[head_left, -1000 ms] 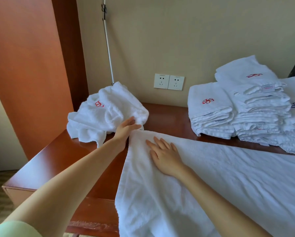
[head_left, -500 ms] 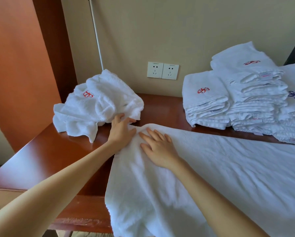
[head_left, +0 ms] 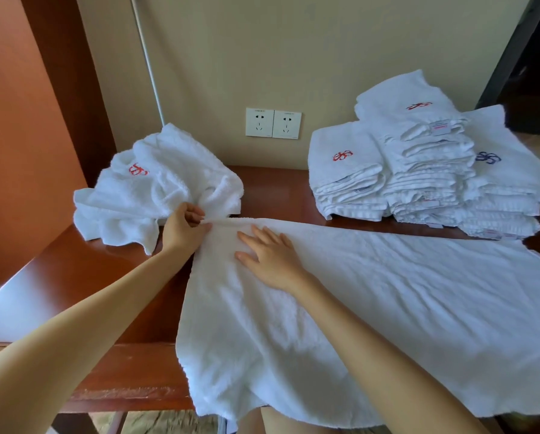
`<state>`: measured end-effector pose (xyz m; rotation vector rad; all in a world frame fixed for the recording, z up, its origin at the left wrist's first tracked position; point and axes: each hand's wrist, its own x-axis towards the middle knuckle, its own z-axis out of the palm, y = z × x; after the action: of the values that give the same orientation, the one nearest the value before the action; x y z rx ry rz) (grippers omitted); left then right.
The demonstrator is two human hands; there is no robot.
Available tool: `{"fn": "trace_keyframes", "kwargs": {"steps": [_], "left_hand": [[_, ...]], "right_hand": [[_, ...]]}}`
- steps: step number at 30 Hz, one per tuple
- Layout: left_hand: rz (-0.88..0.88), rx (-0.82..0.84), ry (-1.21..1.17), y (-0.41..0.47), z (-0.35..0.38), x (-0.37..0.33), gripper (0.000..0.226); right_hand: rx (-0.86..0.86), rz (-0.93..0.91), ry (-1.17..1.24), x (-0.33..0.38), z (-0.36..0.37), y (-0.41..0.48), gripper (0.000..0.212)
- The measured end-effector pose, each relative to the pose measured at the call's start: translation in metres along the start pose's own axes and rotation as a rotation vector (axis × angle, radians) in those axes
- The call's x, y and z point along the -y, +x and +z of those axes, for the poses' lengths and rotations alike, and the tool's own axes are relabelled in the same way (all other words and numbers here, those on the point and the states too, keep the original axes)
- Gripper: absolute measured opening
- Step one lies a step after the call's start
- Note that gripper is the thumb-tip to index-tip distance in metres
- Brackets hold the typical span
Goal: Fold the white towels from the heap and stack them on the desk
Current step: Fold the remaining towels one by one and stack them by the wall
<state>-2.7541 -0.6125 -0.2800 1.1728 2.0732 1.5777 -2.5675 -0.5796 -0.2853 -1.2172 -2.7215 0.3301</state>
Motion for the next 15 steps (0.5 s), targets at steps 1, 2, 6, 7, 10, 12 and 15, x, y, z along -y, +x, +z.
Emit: {"fn": "trace_keyframes", "kwargs": {"steps": [1, 2, 6, 7, 10, 12, 15], "left_hand": [[-0.007, -0.044, -0.031, -0.001, -0.001, 0.001, 0.019], [-0.001, -0.069, -0.029, -0.002, -0.001, 0.002, 0.023], [0.314, -0.041, 0.275, -0.012, -0.001, 0.003, 0.034], [0.474, -0.016, 0.352, -0.015, -0.001, 0.001, 0.036], [0.654, 0.374, 0.484, -0.020, 0.002, -0.003, 0.041], [0.487, 0.586, 0.638, -0.019, 0.004, -0.001, 0.049], [0.380, 0.608, 0.887, -0.016, 0.003, -0.001, 0.058]], "right_hand": [[0.012, 0.000, -0.010, -0.001, 0.000, 0.001, 0.055], [0.022, 0.002, -0.020, -0.001, 0.000, 0.002, 0.055], [0.029, 0.005, -0.048, -0.001, 0.001, 0.003, 0.055], [0.030, 0.007, -0.050, -0.001, 0.000, 0.003, 0.055], [0.022, 0.007, -0.030, 0.001, -0.001, 0.000, 0.055], [0.008, 0.001, 0.000, 0.001, -0.002, -0.001, 0.054], [0.014, 0.003, 0.009, 0.000, -0.002, -0.001, 0.053]]}}
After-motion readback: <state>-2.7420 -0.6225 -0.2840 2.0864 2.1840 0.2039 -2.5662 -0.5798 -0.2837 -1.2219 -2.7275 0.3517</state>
